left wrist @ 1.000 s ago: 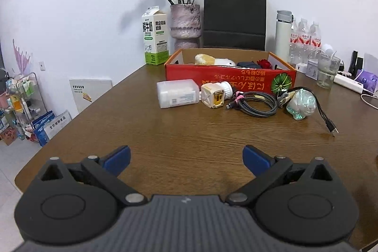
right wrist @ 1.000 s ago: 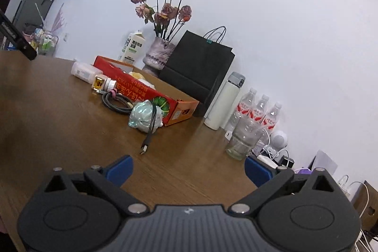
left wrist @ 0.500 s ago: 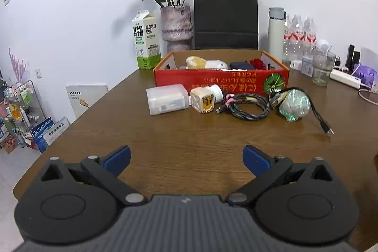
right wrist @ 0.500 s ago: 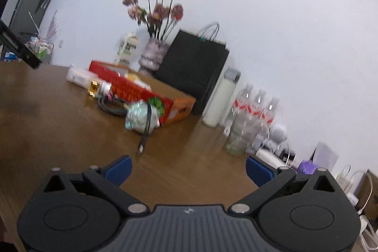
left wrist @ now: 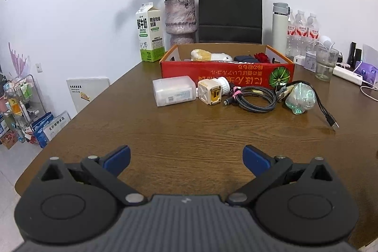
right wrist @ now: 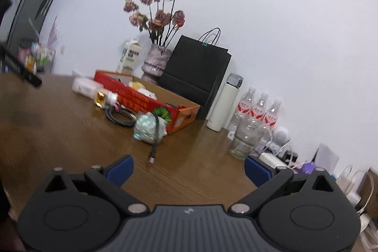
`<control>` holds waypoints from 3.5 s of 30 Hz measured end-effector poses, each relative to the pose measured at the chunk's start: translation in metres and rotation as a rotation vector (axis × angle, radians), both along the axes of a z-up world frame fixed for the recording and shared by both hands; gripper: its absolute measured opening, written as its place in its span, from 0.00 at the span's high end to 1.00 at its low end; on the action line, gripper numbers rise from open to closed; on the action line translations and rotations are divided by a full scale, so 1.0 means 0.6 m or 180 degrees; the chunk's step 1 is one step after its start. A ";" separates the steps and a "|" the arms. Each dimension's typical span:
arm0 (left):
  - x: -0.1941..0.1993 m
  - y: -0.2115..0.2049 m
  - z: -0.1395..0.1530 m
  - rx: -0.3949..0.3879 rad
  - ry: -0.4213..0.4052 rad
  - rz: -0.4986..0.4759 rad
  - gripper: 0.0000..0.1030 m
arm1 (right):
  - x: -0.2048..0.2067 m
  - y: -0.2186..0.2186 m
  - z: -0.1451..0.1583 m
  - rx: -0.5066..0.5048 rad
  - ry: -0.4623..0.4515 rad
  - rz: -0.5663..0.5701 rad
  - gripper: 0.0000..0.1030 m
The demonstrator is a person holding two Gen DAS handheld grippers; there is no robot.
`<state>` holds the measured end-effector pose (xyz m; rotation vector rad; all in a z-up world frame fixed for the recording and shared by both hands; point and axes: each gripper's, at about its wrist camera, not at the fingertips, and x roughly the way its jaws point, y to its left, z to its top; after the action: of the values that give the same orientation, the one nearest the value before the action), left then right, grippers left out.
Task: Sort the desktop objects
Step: 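Move both tools back toward the objects left on the table, then grasp the white plastic box with the left tool while the right tool grasps the black cable, then carry the white box and black cable over the cardboard box with both tools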
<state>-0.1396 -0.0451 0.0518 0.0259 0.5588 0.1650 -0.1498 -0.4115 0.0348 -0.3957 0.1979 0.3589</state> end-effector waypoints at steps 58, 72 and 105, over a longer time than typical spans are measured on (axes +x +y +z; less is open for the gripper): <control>0.392 0.155 -0.045 0.0088 0.0539 -0.1906 0.16 | 0.275 0.211 -0.037 0.0479 0.1105 -0.0946 0.96; 0.217 0.146 -0.003 -0.0265 0.0193 -0.1160 0.36 | 0.159 0.216 0.044 0.0664 0.0848 -0.0477 0.96; 0.022 0.143 0.101 -0.0545 -0.0748 -0.0774 0.36 | 0.012 0.289 0.133 0.0688 0.0306 -0.0037 0.96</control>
<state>-0.1265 0.0409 0.1126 -0.0908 0.3299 -0.1161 -0.1428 -0.2383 0.1144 -0.1643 0.2526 0.3841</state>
